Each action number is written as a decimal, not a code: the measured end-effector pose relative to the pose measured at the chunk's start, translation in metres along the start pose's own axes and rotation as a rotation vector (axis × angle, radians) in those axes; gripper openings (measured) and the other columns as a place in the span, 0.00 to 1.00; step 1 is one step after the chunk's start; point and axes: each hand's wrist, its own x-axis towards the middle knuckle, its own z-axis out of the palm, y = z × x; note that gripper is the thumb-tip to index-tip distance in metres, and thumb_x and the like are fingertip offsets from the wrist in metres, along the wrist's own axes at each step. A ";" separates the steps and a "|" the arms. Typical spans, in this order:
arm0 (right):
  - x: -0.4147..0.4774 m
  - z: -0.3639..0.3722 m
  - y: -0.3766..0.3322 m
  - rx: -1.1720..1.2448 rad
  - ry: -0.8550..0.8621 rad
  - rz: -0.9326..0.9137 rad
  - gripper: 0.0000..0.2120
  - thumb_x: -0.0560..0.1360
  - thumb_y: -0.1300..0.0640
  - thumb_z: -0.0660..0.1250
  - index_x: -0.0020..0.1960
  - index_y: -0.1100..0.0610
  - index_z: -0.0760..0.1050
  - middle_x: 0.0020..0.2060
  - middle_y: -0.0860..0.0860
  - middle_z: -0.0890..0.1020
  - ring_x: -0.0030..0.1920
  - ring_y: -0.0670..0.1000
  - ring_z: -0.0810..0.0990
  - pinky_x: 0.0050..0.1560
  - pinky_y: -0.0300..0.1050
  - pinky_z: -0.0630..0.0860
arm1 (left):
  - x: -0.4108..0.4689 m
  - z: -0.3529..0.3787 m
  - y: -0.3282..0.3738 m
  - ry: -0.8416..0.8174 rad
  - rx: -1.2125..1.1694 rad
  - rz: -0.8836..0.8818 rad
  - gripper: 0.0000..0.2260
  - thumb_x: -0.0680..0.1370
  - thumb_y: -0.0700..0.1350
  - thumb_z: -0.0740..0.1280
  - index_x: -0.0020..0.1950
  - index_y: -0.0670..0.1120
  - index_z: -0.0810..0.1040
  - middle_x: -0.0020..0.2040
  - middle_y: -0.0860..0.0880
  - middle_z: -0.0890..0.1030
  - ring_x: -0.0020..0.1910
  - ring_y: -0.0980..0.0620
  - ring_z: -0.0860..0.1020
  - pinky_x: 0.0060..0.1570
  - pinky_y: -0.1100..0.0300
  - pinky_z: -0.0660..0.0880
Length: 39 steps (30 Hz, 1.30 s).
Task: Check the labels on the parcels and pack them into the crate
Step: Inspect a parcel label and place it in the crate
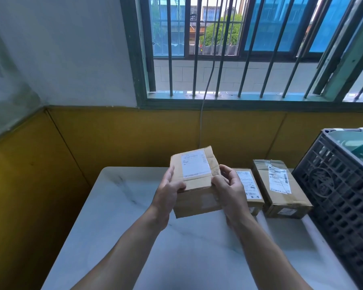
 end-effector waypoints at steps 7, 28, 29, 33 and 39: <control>-0.003 -0.001 0.002 -0.048 0.016 -0.034 0.16 0.81 0.41 0.63 0.61 0.47 0.82 0.50 0.46 0.88 0.52 0.47 0.85 0.50 0.44 0.81 | -0.004 0.001 0.011 0.036 0.042 -0.034 0.12 0.73 0.48 0.64 0.48 0.65 0.80 0.58 0.58 0.77 0.54 0.62 0.79 0.37 0.73 0.74; -0.007 0.006 -0.001 0.020 -0.114 0.037 0.20 0.79 0.62 0.69 0.70 0.55 0.72 0.60 0.52 0.84 0.56 0.50 0.85 0.46 0.41 0.82 | -0.007 0.003 -0.007 -0.045 0.040 -0.007 0.16 0.87 0.47 0.55 0.71 0.53 0.77 0.64 0.56 0.83 0.53 0.63 0.83 0.40 0.73 0.77; -0.008 0.007 0.001 0.016 -0.120 0.025 0.15 0.79 0.62 0.68 0.64 0.52 0.75 0.56 0.51 0.86 0.53 0.49 0.86 0.45 0.41 0.82 | -0.008 0.006 -0.007 -0.056 0.021 -0.003 0.17 0.87 0.49 0.53 0.70 0.54 0.77 0.59 0.55 0.86 0.52 0.62 0.84 0.40 0.71 0.78; -0.007 0.007 0.002 0.046 -0.118 0.028 0.20 0.79 0.63 0.68 0.71 0.55 0.73 0.58 0.52 0.85 0.56 0.51 0.85 0.51 0.46 0.81 | -0.010 0.009 -0.002 -0.058 -0.058 0.010 0.22 0.87 0.57 0.47 0.70 0.54 0.77 0.56 0.56 0.87 0.53 0.60 0.85 0.42 0.70 0.79; -0.006 0.008 0.007 0.048 -0.079 0.012 0.24 0.78 0.62 0.69 0.73 0.53 0.71 0.56 0.48 0.85 0.53 0.47 0.86 0.49 0.43 0.82 | -0.011 0.012 -0.001 -0.096 -0.085 0.048 0.18 0.87 0.45 0.56 0.77 0.52 0.68 0.64 0.50 0.84 0.57 0.52 0.85 0.49 0.59 0.82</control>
